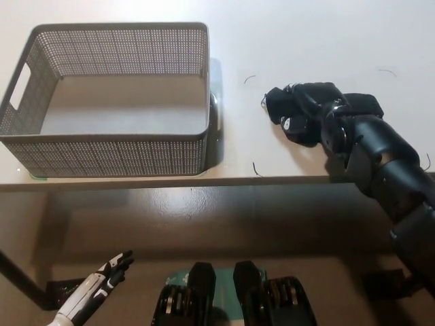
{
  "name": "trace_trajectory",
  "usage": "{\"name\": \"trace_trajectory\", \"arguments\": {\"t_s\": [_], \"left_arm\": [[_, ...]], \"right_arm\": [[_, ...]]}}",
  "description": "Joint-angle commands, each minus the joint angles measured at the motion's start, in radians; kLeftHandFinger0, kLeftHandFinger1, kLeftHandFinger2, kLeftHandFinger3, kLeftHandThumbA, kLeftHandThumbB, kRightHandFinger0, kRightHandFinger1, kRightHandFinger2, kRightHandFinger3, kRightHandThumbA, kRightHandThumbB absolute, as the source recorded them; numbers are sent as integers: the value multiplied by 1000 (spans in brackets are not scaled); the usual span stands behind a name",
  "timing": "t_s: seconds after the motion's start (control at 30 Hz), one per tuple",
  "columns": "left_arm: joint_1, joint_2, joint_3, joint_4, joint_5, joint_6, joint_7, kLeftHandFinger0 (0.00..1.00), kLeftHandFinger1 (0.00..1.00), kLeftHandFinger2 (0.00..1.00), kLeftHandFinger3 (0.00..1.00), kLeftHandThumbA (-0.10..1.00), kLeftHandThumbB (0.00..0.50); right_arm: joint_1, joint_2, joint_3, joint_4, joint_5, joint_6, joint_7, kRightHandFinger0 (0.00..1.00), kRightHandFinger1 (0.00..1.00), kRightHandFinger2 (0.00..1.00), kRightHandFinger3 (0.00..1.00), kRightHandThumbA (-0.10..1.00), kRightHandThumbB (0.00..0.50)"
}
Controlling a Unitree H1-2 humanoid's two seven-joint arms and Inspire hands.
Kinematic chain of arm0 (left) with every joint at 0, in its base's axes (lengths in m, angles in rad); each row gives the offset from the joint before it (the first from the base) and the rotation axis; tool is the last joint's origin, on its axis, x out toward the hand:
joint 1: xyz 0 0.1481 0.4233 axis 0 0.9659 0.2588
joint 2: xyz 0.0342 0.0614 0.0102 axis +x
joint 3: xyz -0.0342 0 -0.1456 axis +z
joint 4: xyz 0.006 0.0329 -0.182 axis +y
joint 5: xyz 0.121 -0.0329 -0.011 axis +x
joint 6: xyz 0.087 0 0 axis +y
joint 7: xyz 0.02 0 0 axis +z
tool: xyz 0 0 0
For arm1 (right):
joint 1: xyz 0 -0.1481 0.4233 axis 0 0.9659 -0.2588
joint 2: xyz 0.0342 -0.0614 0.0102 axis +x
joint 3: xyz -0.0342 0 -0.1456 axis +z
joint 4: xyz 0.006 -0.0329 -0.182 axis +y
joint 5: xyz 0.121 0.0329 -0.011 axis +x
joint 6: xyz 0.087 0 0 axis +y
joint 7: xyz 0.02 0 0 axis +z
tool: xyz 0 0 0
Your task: Use the right hand to pick up the pencil case on the right hand side and put it into a grey container on the left side
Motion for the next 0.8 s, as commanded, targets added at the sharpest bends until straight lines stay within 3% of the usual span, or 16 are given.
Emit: {"name": "trace_trajectory", "arguments": {"t_s": [0.0, 0.1, 0.17, 0.27, 0.3, 0.33, 0.37, 0.4, 0.47, 0.57, 0.6, 0.63, 0.67, 0.77], "left_arm": [[-21, 16, 21, -24, -44, -33, -15, 978, 1000, 1000, 1000, 1000, 332], [-23, 16, 24, -10, -41, -46, -13, 968, 995, 1000, 1000, 1000, 323], [-22, 14, 23, -7, -30, -55, -7, 954, 987, 1000, 1000, 1000, 326], [-20, 13, 27, -3, -45, -52, -16, 954, 986, 1000, 1000, 1000, 336], [-19, 14, 26, -7, -38, -54, -14, 951, 980, 1000, 1000, 1000, 337], [-19, 15, 25, -8, -32, -55, -12, 950, 978, 1000, 1000, 1000, 339], [-18, 16, 27, -8, -30, -49, -11, 948, 977, 1000, 1000, 1000, 353], [-20, 16, 27, -2, -31, -48, -11, 947, 976, 1000, 1000, 1000, 354], [-22, 18, 27, 1, -29, -48, -11, 945, 976, 1000, 1000, 1000, 350], [-21, 18, 27, -3, -34, -38, -14, 953, 975, 1000, 1000, 1000, 356], [-22, 19, 27, 0, -29, -43, -12, 952, 972, 1000, 1000, 1000, 348], [-23, 20, 26, 1, -29, -44, -12, 951, 971, 1000, 1000, 1000, 348], [-24, 20, 26, 3, -31, -43, -14, 950, 971, 1000, 1000, 1000, 355], [-21, 19, 27, 6, -24, -45, -7, 935, 958, 1000, 1000, 1000, 348]], "right_arm": [[37, -32, -19, 24, 0, -24, -231, 0, 109, 305, 519, -100, 203], [32, -34, -34, 18, 14, -61, -259, 42, 137, 286, 418, -100, 260], [30, -33, -39, 16, 18, -79, -269, 0, 50, 164, 257, -100, 266], [23, -28, -50, 12, 23, -97, -281, 0, 43, 162, 250, -100, 264], [21, -28, -54, 10, 24, -112, -289, 0, 9, 88, 161, -100, 249], [19, -28, -56, 8, 23, -122, -299, 0, 6, 73, 141, -100, 229], [15, -26, -66, 6, 28, -132, -314, 0, 53, 243, 255, -100, 227], [10, -25, -70, 1, 28, -140, -323, 0, 74, 342, 349, -100, 227], [7, -26, -76, -3, 26, -164, -346, 0, 151, 660, 665, -100, 234], [-8, -29, -84, -12, 21, -195, -382, 0, 270, 847, 905, -100, 185], [-18, -29, -91, -18, 25, -204, -377, 0, 291, 815, 866, -100, 165], [-22, -30, -93, -22, 26, -210, -375, 0, 260, 717, 714, -100, 181], [-30, -32, -93, -31, 20, -221, -386, 0, 223, 675, 650, -100, 186], [-42, -27, -104, -42, 26, -232, -377, 0, 155, 615, 586, -100, 175]]}}
